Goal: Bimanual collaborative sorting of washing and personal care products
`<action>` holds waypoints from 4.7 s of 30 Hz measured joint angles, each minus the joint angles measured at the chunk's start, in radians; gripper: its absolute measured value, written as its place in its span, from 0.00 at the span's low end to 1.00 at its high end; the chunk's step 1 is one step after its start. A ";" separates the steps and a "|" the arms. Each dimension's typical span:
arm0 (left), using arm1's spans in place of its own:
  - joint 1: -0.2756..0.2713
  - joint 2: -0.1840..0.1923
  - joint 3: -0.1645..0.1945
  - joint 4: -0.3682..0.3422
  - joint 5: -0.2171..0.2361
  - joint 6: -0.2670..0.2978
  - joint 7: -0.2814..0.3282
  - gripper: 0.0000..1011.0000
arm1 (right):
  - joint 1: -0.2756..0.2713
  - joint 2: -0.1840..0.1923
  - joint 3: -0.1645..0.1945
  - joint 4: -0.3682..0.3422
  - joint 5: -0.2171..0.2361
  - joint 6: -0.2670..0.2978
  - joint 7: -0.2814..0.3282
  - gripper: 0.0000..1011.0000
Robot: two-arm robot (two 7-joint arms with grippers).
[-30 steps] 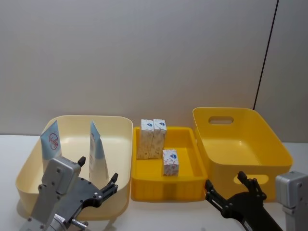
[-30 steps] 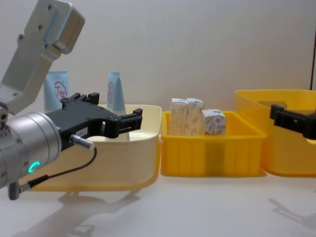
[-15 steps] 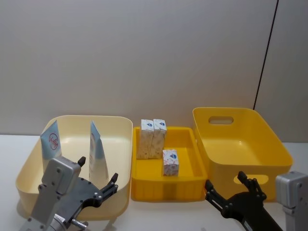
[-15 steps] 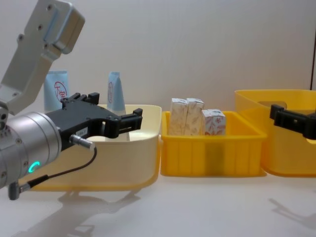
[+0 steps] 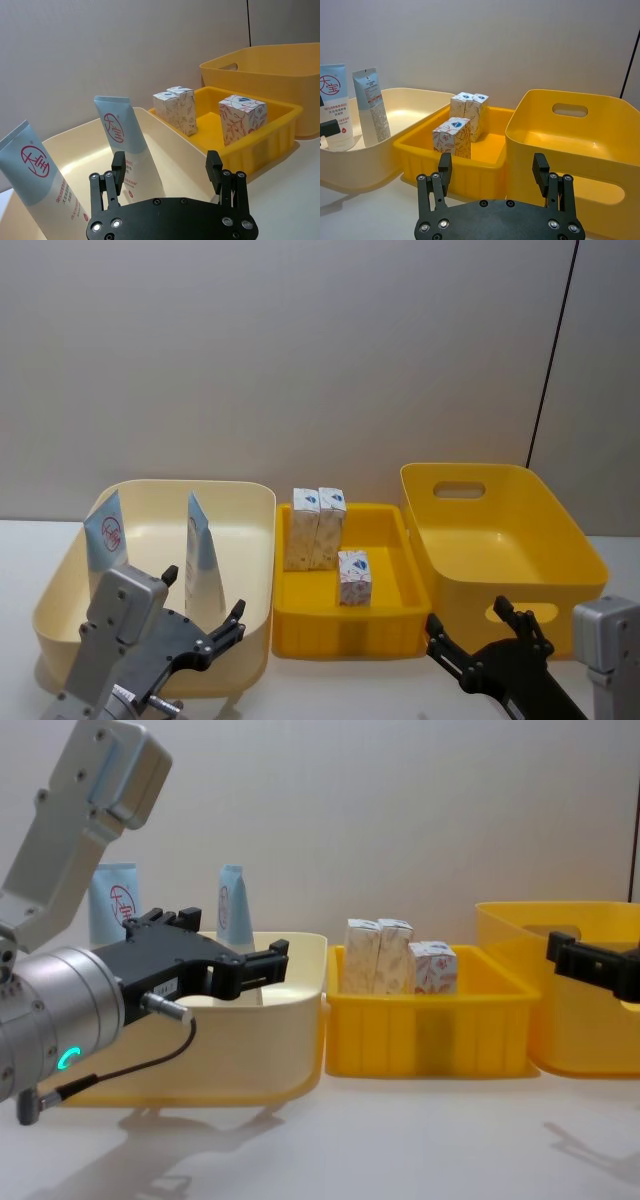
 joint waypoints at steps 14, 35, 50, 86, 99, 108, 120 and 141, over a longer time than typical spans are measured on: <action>0.000 0.000 0.000 0.000 0.000 0.000 0.000 0.99 | 0.051 -0.022 -0.052 -0.048 -0.033 0.157 -0.015 0.99; 0.000 0.000 0.000 0.000 0.000 0.000 0.000 0.99 | 0.217 -0.144 -0.136 -0.059 -0.114 0.545 -0.137 0.99; 0.000 0.000 0.000 0.000 0.000 0.000 0.000 0.99 | 0.338 -0.218 -0.134 0.050 -0.138 0.693 -0.182 0.99; 0.000 0.000 0.000 0.000 0.000 0.000 0.000 0.99 | 0.497 -0.294 -0.123 0.282 -0.124 0.749 -0.111 0.99; 0.000 0.000 0.000 0.000 0.000 0.000 0.000 0.99 | 0.524 -0.308 -0.126 0.323 -0.130 0.743 -0.095 0.99; 0.000 0.000 0.000 0.000 0.000 0.000 0.000 0.99 | 0.528 -0.313 -0.118 0.328 -0.139 0.741 -0.096 0.99; 0.000 0.000 0.000 0.000 0.000 0.000 0.000 0.99 | 0.515 -0.315 -0.096 0.310 -0.148 0.742 -0.109 0.99; 0.000 0.000 0.000 0.000 0.000 0.000 0.000 0.99 | 0.509 -0.349 -0.086 0.328 -0.148 0.753 -0.102 0.99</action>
